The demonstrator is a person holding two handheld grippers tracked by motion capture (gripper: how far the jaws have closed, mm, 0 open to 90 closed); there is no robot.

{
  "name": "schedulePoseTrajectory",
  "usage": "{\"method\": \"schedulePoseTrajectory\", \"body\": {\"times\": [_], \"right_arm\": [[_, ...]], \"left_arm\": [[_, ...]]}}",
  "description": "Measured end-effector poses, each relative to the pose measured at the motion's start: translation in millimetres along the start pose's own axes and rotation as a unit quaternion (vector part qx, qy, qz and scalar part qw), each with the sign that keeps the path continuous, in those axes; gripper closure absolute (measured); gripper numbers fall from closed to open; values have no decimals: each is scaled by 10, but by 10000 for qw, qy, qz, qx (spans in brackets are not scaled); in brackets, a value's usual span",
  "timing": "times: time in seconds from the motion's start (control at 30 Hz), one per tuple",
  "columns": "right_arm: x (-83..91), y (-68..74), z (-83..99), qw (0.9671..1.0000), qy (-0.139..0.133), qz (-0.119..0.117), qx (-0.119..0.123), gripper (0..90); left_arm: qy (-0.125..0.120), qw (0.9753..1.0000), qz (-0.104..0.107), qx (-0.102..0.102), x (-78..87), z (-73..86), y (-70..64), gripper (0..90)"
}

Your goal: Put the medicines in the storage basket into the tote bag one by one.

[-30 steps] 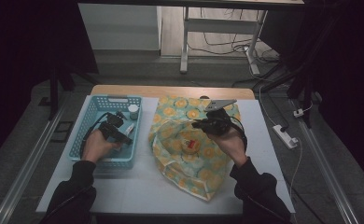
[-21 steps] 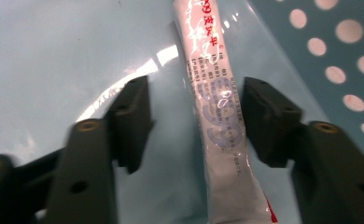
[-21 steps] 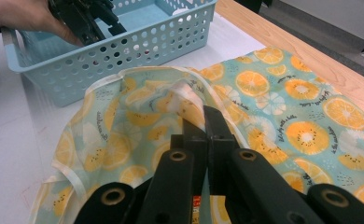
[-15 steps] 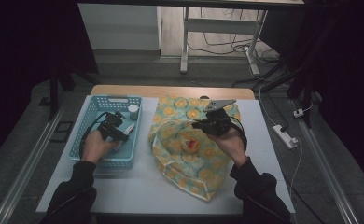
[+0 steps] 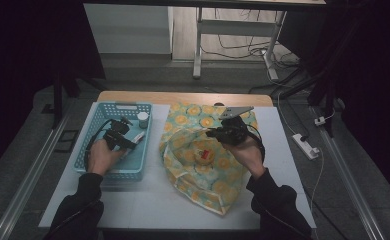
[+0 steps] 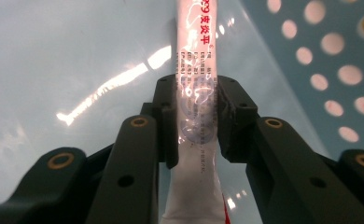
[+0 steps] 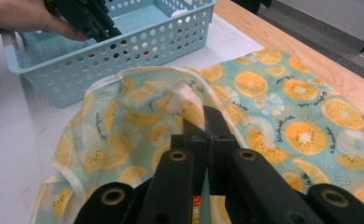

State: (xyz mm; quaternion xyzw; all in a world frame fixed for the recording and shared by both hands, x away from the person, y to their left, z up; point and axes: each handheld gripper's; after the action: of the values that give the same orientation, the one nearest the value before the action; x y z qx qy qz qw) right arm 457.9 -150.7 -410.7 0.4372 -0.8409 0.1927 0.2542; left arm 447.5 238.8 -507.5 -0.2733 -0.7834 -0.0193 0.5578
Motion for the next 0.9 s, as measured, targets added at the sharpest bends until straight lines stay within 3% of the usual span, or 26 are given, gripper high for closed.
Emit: {"method": "schedulePoseTrajectory", "body": {"times": [0.33, 0.57, 0.9], "right_arm": [[6, -3, -2, 10000, -24, 12, -12, 895], [15, -3, -6, 10000, -43, 13, -20, 895], [13, -3, -5, 10000, -33, 17, -17, 895]], "left_arm": [[-444, 9989, 164, -61, 185, 8, -41, 716], [-859, 9957, 323, -124, 375, 44, -100, 716], [-1068, 9921, 553, -366, 596, 81, -243, 716]]}}
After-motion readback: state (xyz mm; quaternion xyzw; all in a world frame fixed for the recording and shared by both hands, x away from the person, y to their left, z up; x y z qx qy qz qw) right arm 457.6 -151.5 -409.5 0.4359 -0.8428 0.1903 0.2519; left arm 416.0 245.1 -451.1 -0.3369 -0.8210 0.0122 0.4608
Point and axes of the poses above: each handheld gripper's, and its own axes: x roughly backward along the jaws, z roughly out of its underside, y roughly to its left, and after that the axes turned 9 degrees about z, right-handed
